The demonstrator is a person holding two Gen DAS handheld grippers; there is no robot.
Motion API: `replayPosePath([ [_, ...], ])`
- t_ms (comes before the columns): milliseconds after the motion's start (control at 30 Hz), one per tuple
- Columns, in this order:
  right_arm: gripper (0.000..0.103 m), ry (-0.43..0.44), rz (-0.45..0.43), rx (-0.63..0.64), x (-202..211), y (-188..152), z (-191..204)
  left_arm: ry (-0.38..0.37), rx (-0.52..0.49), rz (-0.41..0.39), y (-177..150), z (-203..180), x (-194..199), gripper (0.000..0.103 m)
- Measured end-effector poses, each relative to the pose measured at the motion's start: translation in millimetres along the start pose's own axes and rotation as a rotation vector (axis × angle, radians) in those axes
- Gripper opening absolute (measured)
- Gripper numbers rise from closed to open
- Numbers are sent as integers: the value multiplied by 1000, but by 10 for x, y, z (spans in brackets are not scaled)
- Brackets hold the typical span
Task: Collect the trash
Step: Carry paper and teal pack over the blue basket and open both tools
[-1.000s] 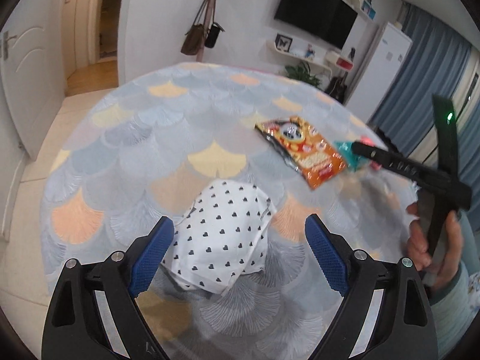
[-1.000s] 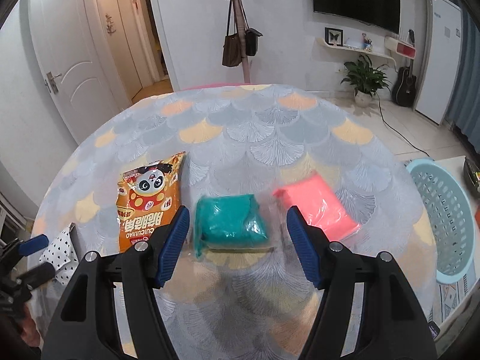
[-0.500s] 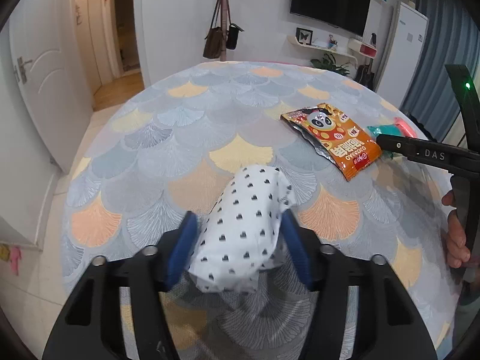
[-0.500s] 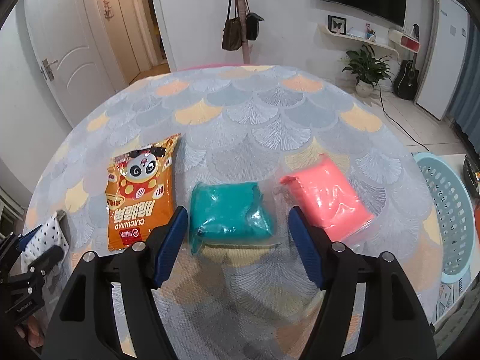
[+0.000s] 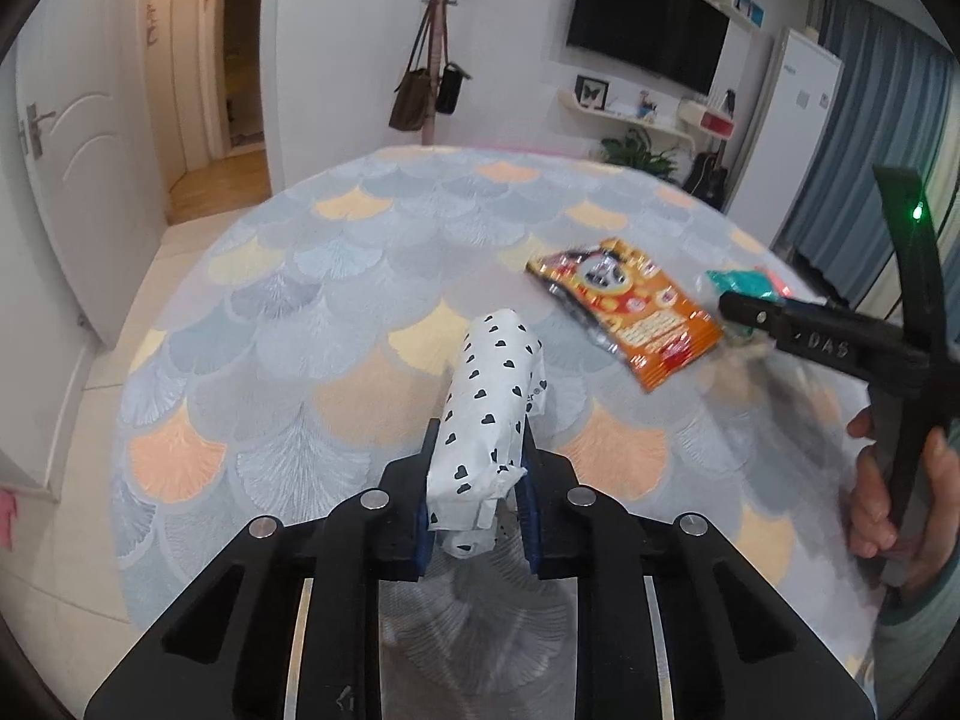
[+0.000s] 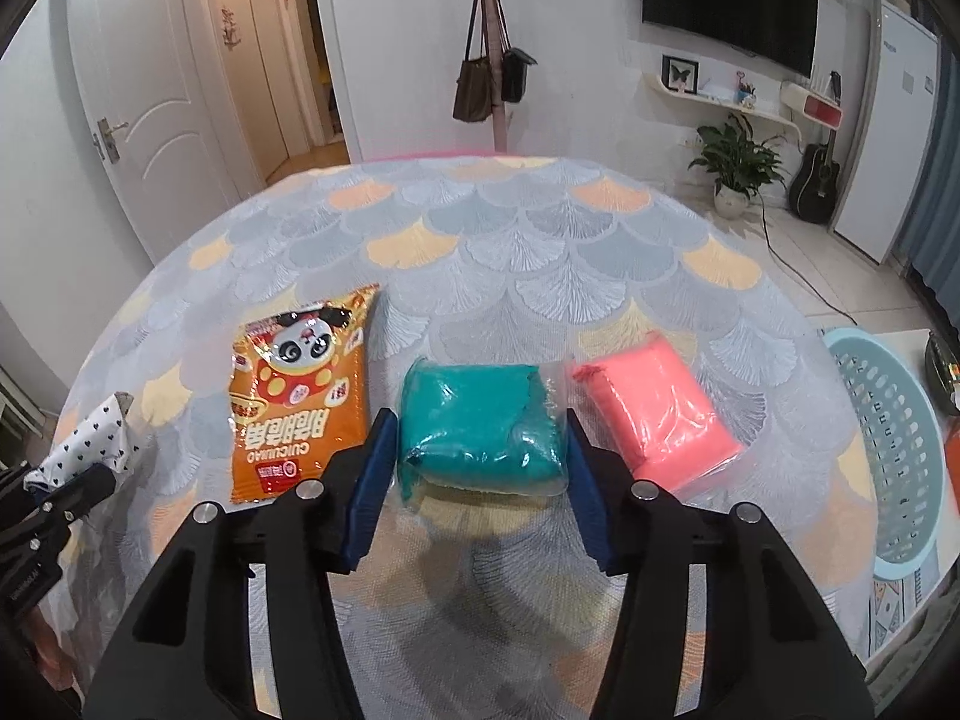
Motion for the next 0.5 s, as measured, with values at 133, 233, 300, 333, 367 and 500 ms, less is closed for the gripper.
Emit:
replayPosePath([
  [133,50,30,-60,5,130,-1,-1,-21,0,-46,103,-46,114,20],
  [233,50,59,-94,-10,205,17,-29,-47,-2,-85,208,-118,210,20],
  [300,50,73,-107,-31,239,42,-70,-66,-10,-111,300,-166,248,20],
  [333,50,77,-110,-43,254,49,-95,-77,-15,-120,341,-203,270,20],
  [367,50,82,-112,-61,279,57,-132,-85,-20,-126,378,-232,277,20],
  [500,50,74,-145,-89,462,94,-257,-100,-66,-160,573,-420,310,20],
])
Point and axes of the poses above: each gripper's, at about its wrist camera, not at the fingertips, and x roughly against the way its jaws point, z to its left, y to its top, the point moved 2 cm from there along -x, roughly the way its jaws point, and after that the axes turned 9 degrees about -x, right-handed, at the moved point
